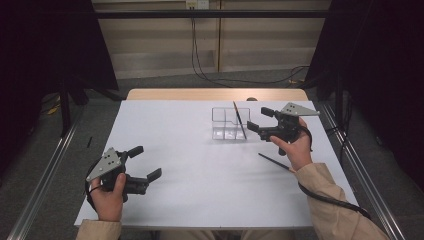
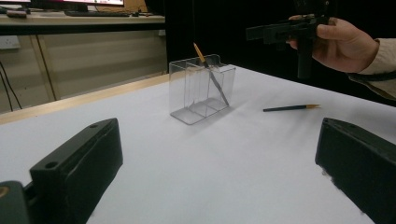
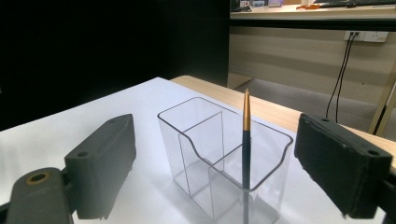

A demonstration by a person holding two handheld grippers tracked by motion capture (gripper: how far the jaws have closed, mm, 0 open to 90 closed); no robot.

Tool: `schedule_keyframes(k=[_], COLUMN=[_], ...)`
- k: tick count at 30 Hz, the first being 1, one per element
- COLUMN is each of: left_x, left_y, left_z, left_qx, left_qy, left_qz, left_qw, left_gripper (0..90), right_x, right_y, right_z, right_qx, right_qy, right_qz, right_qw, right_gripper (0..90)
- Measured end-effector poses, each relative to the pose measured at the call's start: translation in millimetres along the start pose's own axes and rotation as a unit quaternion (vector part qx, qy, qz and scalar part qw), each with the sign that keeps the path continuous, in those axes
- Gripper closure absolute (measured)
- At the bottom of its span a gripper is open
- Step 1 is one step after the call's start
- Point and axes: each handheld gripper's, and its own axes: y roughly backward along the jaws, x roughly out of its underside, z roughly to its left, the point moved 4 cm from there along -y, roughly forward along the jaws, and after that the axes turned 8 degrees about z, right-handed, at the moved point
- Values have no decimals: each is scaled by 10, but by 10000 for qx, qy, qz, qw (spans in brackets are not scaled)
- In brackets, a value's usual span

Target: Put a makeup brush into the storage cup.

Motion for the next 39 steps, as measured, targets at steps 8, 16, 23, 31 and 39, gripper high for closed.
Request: schedule_keyframes(k=[8,16,23,31,39], left_x=[-1,3,7,3,5], left_y=[-1,-2,-11,-6,18], left_z=[-3,-3,-8,-16,-10], left_qx=[4,8,27,26,1], left_qy=[-13,8,17,-2,15], left_qz=[1,-5,16,19,-15], left_qw=[10000,10000,10000,10000,10000], left_gripper=[6,6,6,7,5], right_x=[63,106,144,174,284], right_y=[94,185,276,365,425], right_z=[-16,-6,-13,-23,5], right_qx=[19,32,68,75,63], right_qy=[-15,8,82,104,96], right_qz=[25,37,121,145,176], right_qw=[10000,10000,9999,9998,9998], right_gripper=[114,102,94,82,78])
